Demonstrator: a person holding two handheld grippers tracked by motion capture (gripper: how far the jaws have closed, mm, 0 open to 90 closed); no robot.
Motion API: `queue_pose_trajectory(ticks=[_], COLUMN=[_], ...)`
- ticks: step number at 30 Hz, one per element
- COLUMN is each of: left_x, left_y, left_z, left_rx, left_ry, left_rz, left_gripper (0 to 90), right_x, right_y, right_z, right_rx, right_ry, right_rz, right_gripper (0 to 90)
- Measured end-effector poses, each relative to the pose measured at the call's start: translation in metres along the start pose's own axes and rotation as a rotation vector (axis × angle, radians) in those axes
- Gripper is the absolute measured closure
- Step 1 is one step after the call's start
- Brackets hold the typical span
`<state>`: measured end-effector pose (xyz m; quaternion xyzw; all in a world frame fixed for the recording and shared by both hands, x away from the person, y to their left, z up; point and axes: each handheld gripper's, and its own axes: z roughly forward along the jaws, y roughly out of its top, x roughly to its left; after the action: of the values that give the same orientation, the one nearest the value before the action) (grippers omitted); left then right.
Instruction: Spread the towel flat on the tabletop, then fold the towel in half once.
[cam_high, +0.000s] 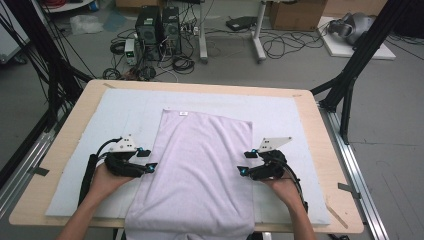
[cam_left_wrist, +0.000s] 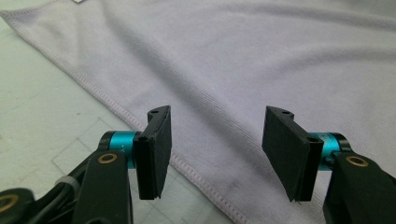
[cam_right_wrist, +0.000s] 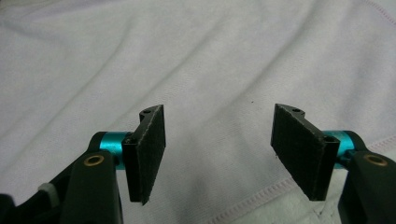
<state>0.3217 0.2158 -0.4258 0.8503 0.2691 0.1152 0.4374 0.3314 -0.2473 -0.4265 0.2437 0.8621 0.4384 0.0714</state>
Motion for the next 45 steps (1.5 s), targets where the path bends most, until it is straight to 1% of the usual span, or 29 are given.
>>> queue_pose_trajectory(ticks=[1,6,9,12,14,16,18,19,21,23,25,26,27,29,30,31,33,34,35,36,38,39,40,41,43,44,45], left_x=[0.000,0.001,0.003,0.006,0.010,0.015,0.022,0.026,0.033,0.044,0.054,0.060,0.066,0.077,0.081,0.085,0.095,0.098,0.101,0.104,0.111,0.113,0.114,0.116,0.117,0.117,0.118], left_y=[0.000,0.001,0.002,0.004,0.008,0.012,0.017,0.019,0.024,0.030,0.037,0.042,0.047,0.058,0.062,0.065,0.071,0.072,0.072,0.071,0.066,0.063,0.061,0.058,0.055,0.053,0.052], left_z=[0.000,-0.002,-0.005,-0.008,-0.010,-0.011,-0.012,-0.013,-0.012,-0.011,-0.010,-0.008,-0.006,-0.001,0.003,0.006,0.017,0.022,0.028,0.034,0.046,0.051,0.056,0.061,0.069,0.072,0.075], left_rx=[-0.003,-0.003,-0.001,-0.011,-0.005,-0.013,-0.022,-0.023,-0.013,-0.032,-0.033,-0.035,-0.022,0.001,0.004,0.014,0.026,0.035,0.044,0.048,0.038,0.038,0.036,0.044,0.057,0.069,0.078], left_ry=[0.001,0.009,0.016,0.029,0.040,0.043,0.052,0.049,0.057,0.054,0.067,0.066,0.075,0.081,0.087,0.086,0.086,0.088,0.088,0.084,0.054,0.055,0.065,0.070,0.095,0.103,0.115], left_rz=[-0.007,-0.005,-0.013,-0.024,-0.020,-0.024,-0.031,-0.038,-0.042,-0.066,-0.074,-0.081,-0.077,-0.077,-0.077,-0.074,-0.084,-0.085,-0.086,-0.095,-0.141,-0.150,-0.157,-0.157,-0.148,-0.146,-0.136], left_gripper=[43.0,43.0,43.1,43.9,44.5,46.9,47.0,48.1,49.1,50.8,51.5,52.3,52.9,54.4,54.8,55.9,57.6,58.4,59.2,59.8,59.8,59.9,60.0,60.1,60.8,61.3,61.6], right_x=[0.000,0.000,0.000,-0.004,-0.007,-0.012,-0.018,-0.021,-0.028,-0.037,-0.045,-0.050,-0.055,-0.064,-0.069,-0.073,-0.083,-0.086,-0.090,-0.094,-0.103,-0.107,-0.110,-0.112,-0.113,-0.114,-0.116], right_y=[0.000,0.000,0.001,0.004,0.008,0.011,0.014,0.016,0.021,0.028,0.037,0.041,0.046,0.056,0.060,0.063,0.068,0.068,0.066,0.064,0.057,0.054,0.051,0.050,0.047,0.046,0.045], right_z=[0.000,-0.001,-0.003,-0.005,-0.005,-0.005,-0.004,-0.004,-0.004,-0.004,-0.006,-0.007,-0.007,-0.008,-0.009,-0.009,-0.008,-0.007,-0.006,-0.004,0.001,0.004,0.006,0.010,0.016,0.019,0.021], right_rx=[0.000,0.005,0.004,-0.005,0.002,-0.005,-0.006,-0.003,0.001,0.004,0.013,0.008,0.011,0.032,0.037,0.031,0.038,0.023,0.016,0.020,0.030,0.028,0.034,0.050,0.087,0.095,0.102], right_ry=[0.001,-0.001,0.000,-0.002,-0.011,-0.019,-0.024,-0.024,-0.030,-0.035,-0.045,-0.048,-0.053,-0.070,-0.074,-0.084,-0.104,-0.117,-0.128,-0.138,-0.148,-0.143,-0.140,-0.148,-0.166,-0.166,-0.170], right_rz=[0.001,0.002,0.006,0.006,0.005,0.010,0.019,0.022,0.026,0.033,0.036,0.036,0.035,0.036,0.040,0.044,0.047,0.049,0.050,0.065,0.102,0.133,0.154,0.153,0.137,0.144,0.140], right_gripper=[34.2,33.5,34.0,34.0,34.0,34.3,34.3,34.6,35.4,37.0,37.7,38.5,38.6,39.1,39.6,40.2,41.1,43.3,44.0,43.9,45.0,45.1,45.1,45.4,45.9,45.9,46.3])
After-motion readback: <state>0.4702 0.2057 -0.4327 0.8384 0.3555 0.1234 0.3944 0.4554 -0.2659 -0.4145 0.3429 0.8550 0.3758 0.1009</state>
